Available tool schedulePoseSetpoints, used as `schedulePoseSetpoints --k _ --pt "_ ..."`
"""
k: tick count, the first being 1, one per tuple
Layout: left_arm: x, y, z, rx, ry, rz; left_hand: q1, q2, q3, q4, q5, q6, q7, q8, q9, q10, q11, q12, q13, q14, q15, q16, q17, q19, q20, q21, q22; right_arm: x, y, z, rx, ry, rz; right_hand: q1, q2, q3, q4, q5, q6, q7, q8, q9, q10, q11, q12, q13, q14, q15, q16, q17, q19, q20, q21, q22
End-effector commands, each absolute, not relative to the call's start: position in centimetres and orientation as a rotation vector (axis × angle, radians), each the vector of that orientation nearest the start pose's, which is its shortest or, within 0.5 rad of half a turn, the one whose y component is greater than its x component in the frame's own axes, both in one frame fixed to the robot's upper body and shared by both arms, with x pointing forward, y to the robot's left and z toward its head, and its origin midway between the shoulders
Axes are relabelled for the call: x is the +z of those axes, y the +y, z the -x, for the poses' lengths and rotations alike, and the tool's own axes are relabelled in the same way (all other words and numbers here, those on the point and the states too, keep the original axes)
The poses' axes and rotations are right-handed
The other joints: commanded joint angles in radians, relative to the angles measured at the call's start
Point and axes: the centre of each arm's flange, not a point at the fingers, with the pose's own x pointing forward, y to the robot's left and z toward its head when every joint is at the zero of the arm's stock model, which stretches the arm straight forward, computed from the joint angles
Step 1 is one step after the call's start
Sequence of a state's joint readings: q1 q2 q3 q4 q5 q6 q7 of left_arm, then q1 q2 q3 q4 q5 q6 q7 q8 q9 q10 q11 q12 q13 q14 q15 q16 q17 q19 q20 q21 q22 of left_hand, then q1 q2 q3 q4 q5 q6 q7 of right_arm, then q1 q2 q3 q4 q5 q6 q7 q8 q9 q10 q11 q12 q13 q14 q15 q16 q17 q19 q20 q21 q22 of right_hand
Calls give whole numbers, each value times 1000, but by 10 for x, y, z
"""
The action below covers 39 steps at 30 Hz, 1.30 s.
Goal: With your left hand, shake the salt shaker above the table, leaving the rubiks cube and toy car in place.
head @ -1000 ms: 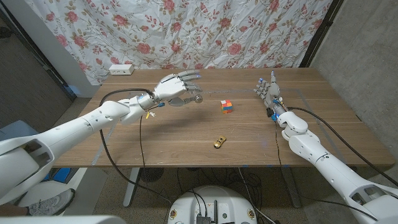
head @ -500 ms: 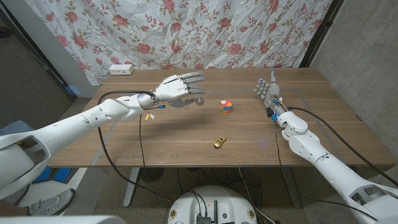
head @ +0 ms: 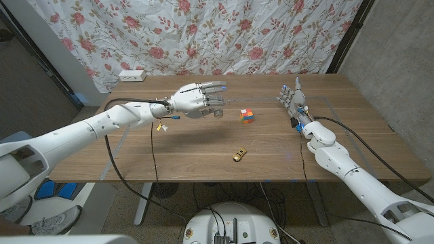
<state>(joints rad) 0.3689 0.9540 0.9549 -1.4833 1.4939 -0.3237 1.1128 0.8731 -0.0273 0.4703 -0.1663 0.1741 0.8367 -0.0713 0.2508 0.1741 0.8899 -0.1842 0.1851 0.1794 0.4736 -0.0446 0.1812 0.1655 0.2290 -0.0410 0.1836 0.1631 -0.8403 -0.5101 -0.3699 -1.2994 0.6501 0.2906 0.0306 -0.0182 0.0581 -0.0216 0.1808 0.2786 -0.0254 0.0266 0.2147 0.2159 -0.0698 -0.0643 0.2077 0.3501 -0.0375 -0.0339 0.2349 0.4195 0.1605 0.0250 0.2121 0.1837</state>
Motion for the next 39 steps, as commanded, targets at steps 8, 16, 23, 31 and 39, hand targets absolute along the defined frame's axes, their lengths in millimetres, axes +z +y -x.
schedulePoseSetpoints --k 8,16,23,31,39 --pt "38 212 -529 35 2350 2246 5 11 -7 -1 4 112 -69 4 19 46 -37 4 5 -3 -157 0 2 4 -31 1 3 -28 -291 -653 206 -593 -42 0 102 -1 6 8 -1 8 3 4 -6 0 7 4 -6 -35 4 5 6 -1 6 5" --pt "42 210 -523 81 2299 2199 3 10 -13 -1 4 107 -74 -1 20 41 -38 2 5 -4 -159 -1 3 -13 -27 -5 3 -28 -291 -653 206 -593 -42 0 102 -1 6 8 -1 8 3 4 -6 0 7 4 -6 -35 4 5 7 -1 6 5" --pt "46 216 -521 98 2255 2191 3 12 -15 -1 4 113 -77 0 20 42 -38 2 5 -7 -160 -1 3 -19 -27 -5 3 -28 -291 -653 206 -593 -42 0 102 -1 6 7 0 8 4 4 -6 -1 7 4 -6 -36 4 5 7 -2 6 5" --pt "46 216 -526 71 2244 2193 2 14 -17 0 4 108 -77 -4 20 39 -38 1 5 -10 -161 -2 3 -21 -27 -5 3 -28 -291 -653 206 -593 -42 0 102 -1 6 7 0 8 4 4 -5 -1 7 4 -6 -36 4 5 7 -1 6 5" --pt "46 236 -532 -13 2183 2235 1 16 -20 1 4 104 -78 -7 21 35 -38 0 5 -11 -161 -2 3 -22 -29 -4 3 -28 -291 -653 210 -593 -41 0 102 -1 6 7 0 9 3 4 -4 -1 8 4 -5 -35 4 5 7 -2 6 5"
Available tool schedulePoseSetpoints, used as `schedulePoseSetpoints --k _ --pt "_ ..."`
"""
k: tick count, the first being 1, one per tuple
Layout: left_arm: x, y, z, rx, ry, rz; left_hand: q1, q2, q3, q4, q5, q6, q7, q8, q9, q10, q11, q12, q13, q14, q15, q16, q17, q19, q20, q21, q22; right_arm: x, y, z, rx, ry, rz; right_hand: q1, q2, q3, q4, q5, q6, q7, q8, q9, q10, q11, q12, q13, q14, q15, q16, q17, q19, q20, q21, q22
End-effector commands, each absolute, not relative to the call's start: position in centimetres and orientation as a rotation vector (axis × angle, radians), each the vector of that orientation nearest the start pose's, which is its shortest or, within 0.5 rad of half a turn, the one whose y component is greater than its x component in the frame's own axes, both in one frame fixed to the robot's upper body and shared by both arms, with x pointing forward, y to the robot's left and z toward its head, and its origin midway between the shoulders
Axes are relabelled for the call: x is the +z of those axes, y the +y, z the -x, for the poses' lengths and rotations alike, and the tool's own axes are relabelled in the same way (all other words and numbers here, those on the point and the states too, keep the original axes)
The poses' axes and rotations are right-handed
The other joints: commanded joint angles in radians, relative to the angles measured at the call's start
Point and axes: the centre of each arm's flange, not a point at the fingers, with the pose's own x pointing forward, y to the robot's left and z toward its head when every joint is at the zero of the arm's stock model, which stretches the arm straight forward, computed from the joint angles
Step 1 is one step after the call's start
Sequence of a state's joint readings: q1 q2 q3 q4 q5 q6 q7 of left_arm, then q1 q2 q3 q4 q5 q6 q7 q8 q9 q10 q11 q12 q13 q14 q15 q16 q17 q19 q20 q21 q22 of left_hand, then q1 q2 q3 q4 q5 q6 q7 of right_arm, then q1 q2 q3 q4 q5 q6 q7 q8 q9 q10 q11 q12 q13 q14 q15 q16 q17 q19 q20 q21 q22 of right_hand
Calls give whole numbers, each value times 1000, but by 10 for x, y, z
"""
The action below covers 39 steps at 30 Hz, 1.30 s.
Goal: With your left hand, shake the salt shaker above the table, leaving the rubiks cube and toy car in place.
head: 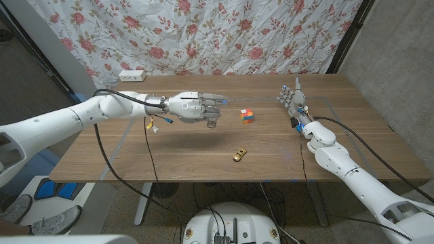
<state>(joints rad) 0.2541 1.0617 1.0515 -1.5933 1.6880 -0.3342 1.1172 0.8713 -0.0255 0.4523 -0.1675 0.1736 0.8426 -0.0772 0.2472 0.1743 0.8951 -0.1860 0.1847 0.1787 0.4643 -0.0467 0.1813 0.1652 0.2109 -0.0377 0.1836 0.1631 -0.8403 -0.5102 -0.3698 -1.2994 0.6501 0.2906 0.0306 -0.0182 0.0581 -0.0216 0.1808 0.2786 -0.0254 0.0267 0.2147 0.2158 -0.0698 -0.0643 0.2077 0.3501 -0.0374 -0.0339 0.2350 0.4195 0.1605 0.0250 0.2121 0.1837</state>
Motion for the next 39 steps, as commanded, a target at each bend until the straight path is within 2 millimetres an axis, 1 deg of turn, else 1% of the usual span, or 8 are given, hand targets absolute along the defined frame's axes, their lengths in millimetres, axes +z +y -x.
schedulePoseSetpoints --k 1,7,11,18,22,26,34,39 --pt "47 237 -533 -32 2177 2237 3 15 -2 2 4 98 -71 -3 21 29 -36 0 6 -2 -158 -2 4 -4 -32 -4 3 -28 -291 -653 210 -593 -41 0 102 -1 6 7 0 8 3 4 -4 -1 8 4 -6 -35 4 5 7 -2 6 5" --pt "50 243 -533 -115 2161 2244 2 17 -4 2 4 99 -71 -4 21 28 -36 0 6 -1 -158 -1 4 -4 -31 -3 3 -28 -291 -653 210 -593 -41 0 102 -1 6 7 0 7 3 4 -5 -1 7 4 -5 -35 4 5 7 -1 6 5" --pt "55 244 -533 -160 2152 2236 2 18 -4 2 5 101 -71 -4 21 27 -36 1 6 0 -158 -1 4 -3 -31 -3 3 -28 -291 -653 206 -593 -42 0 102 -1 6 7 0 8 4 4 -4 -1 8 4 -6 -35 4 5 7 -2 6 5" --pt "69 241 -531 -243 2158 2221 2 20 -6 2 5 102 -73 -5 21 26 -37 1 6 3 -158 0 4 -2 -31 -1 2 -28 -291 -653 207 -593 -42 0 102 -1 6 7 -1 8 3 4 -5 -1 7 4 -6 -35 4 5 6 -1 6 5" --pt "78 246 -530 -364 2162 2237 3 21 -7 2 5 103 -73 -5 21 27 -37 1 6 3 -159 1 4 -2 -31 -1 2 -28 -291 -653 207 -593 -42 0 102 -1 6 7 -1 8 3 4 -6 -1 7 4 -6 -36 4 5 7 -1 6 5" --pt "89 248 -531 -427 2151 2236 4 23 -7 2 5 104 -73 -5 21 27 -37 2 6 4 -159 1 4 -1 -31 -1 2 -28 -291 -653 206 -593 -42 0 102 -1 6 7 -1 8 3 4 -6 -1 7 4 -5 -35 5 5 7 -1 6 5" --pt "105 250 -529 -471 2116 2212 5 26 -7 1 6 102 -74 -7 21 25 -36 2 6 7 -160 2 5 -1 -32 0 2 -28 -291 -653 206 -593 -42 0 102 -1 6 7 -1 8 3 4 -5 -1 7 4 -6 -34 4 5 6 -2 6 5" --pt "109 252 -532 -474 2091 2208 7 29 -8 1 6 103 -76 -7 21 25 -37 2 6 11 -161 3 5 0 -31 0 2 -28 -291 -653 206 -593 -42 0 102 -1 6 7 -1 9 3 4 -5 -1 7 4 -6 -36 4 5 7 -2 6 5"
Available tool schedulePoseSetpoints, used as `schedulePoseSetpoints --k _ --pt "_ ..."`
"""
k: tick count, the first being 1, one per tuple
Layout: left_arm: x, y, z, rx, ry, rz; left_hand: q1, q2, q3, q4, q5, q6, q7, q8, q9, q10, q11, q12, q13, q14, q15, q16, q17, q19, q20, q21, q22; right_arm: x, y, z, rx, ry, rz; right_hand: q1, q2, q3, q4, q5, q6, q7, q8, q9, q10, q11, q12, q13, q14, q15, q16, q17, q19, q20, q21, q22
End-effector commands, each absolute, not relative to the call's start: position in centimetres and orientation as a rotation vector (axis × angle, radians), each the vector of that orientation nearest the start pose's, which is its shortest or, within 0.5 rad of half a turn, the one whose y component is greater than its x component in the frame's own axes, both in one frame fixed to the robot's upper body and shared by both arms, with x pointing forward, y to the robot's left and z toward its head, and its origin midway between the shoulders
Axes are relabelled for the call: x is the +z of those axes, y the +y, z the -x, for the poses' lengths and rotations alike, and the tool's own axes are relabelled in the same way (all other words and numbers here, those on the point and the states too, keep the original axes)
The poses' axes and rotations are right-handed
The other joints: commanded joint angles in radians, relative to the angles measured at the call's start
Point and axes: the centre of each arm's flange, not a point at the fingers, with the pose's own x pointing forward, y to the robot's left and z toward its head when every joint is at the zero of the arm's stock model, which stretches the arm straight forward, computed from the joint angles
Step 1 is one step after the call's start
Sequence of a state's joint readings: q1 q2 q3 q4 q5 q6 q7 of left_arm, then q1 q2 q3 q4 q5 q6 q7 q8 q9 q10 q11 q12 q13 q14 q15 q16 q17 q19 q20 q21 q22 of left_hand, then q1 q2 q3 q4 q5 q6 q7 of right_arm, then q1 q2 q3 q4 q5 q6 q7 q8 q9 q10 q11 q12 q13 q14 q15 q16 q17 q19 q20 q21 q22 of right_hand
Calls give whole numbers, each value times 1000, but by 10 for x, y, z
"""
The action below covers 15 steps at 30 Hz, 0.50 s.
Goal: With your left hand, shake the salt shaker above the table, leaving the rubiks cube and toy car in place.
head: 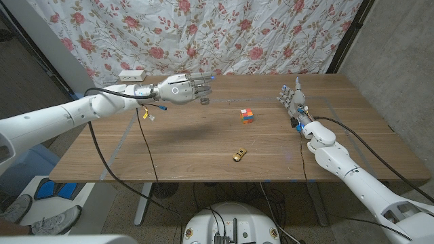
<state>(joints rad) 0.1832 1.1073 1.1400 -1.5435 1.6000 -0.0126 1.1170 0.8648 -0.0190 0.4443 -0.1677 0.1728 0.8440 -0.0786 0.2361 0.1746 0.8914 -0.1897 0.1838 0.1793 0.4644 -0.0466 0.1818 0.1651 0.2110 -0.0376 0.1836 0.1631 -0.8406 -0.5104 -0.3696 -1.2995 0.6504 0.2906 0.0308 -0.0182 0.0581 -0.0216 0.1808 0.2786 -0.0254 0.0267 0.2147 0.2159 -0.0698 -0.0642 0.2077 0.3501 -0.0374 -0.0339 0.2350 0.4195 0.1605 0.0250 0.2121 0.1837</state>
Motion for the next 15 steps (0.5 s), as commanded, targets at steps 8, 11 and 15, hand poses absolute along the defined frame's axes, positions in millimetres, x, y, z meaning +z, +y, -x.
schedulePoseSetpoints --k 8,11,15 --pt "104 250 -540 -468 2077 2214 19 27 -1 -1 7 99 -92 0 21 23 -34 2 5 15 -162 2 4 0 -31 0 2 -28 -291 -653 207 -593 -42 0 102 -1 6 7 -1 8 3 4 -5 -1 7 4 -5 -36 4 5 7 -1 6 5" --pt "99 247 -543 -446 2075 2212 20 27 -2 -2 7 99 -100 0 21 20 -34 1 5 15 -162 1 4 1 -32 0 2 -28 -291 -653 206 -593 -42 0 102 -1 6 7 -1 8 3 4 -5 -1 7 4 -6 -37 4 5 7 -2 6 5" --pt "95 245 -546 -458 2078 2211 21 27 -2 -3 8 99 -101 -1 21 17 -34 1 5 15 -162 1 4 0 -31 0 2 -28 -291 -653 207 -593 -42 0 102 -1 6 7 0 7 4 4 -6 -2 7 4 -7 -36 4 5 7 -2 6 5"
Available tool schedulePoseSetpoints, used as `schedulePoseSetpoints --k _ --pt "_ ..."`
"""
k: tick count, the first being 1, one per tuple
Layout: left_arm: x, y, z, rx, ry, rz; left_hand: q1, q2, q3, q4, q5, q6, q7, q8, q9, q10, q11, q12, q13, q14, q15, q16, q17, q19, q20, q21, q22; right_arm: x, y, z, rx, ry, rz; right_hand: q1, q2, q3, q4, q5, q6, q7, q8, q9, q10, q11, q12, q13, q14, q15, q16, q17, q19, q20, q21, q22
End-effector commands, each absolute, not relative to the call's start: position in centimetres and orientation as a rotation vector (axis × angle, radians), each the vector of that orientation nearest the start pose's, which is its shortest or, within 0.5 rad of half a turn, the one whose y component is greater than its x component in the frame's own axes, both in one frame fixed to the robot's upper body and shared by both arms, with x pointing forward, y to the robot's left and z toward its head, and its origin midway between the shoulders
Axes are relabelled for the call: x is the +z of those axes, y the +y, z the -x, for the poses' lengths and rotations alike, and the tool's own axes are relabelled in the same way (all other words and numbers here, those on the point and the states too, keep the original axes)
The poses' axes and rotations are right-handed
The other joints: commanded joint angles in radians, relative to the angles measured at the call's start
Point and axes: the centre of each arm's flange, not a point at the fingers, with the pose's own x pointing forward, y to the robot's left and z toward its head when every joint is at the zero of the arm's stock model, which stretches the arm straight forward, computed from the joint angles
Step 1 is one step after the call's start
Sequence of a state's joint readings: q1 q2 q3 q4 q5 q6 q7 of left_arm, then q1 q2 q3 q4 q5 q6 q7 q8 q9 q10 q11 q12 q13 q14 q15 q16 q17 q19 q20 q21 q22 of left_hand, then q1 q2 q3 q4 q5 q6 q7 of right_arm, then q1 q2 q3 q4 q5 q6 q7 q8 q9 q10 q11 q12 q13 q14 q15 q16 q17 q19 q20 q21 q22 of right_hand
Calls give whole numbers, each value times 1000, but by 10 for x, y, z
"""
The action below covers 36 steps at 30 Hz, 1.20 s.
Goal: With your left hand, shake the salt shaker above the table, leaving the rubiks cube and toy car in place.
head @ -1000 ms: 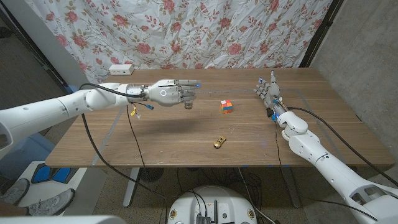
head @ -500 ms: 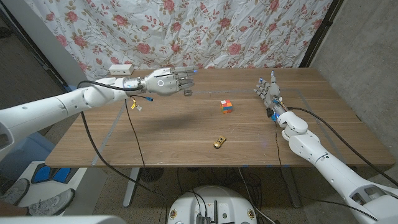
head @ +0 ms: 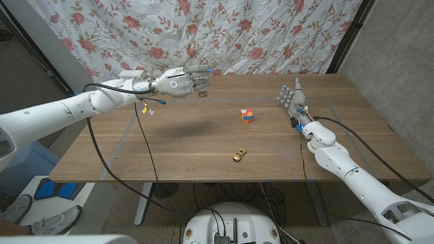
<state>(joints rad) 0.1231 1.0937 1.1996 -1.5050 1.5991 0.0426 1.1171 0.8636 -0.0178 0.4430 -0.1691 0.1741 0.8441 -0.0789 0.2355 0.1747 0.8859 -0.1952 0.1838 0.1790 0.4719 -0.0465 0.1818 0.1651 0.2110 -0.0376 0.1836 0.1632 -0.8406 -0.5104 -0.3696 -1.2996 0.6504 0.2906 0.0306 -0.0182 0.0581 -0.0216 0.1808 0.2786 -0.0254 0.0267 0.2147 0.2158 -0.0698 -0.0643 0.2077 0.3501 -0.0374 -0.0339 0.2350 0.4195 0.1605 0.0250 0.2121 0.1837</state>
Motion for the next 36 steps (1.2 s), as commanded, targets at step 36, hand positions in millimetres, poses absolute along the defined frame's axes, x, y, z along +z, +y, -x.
schedulePoseSetpoints --k 36 --pt "34 230 -558 -396 2123 2236 31 28 -11 -2 6 99 -98 -6 22 -8 -28 -4 5 20 -152 2 3 22 -22 6 3 -27 -290 -652 207 -593 -42 0 102 -1 6 7 -1 8 3 4 -5 -1 7 4 -6 -36 4 5 7 -2 6 5"
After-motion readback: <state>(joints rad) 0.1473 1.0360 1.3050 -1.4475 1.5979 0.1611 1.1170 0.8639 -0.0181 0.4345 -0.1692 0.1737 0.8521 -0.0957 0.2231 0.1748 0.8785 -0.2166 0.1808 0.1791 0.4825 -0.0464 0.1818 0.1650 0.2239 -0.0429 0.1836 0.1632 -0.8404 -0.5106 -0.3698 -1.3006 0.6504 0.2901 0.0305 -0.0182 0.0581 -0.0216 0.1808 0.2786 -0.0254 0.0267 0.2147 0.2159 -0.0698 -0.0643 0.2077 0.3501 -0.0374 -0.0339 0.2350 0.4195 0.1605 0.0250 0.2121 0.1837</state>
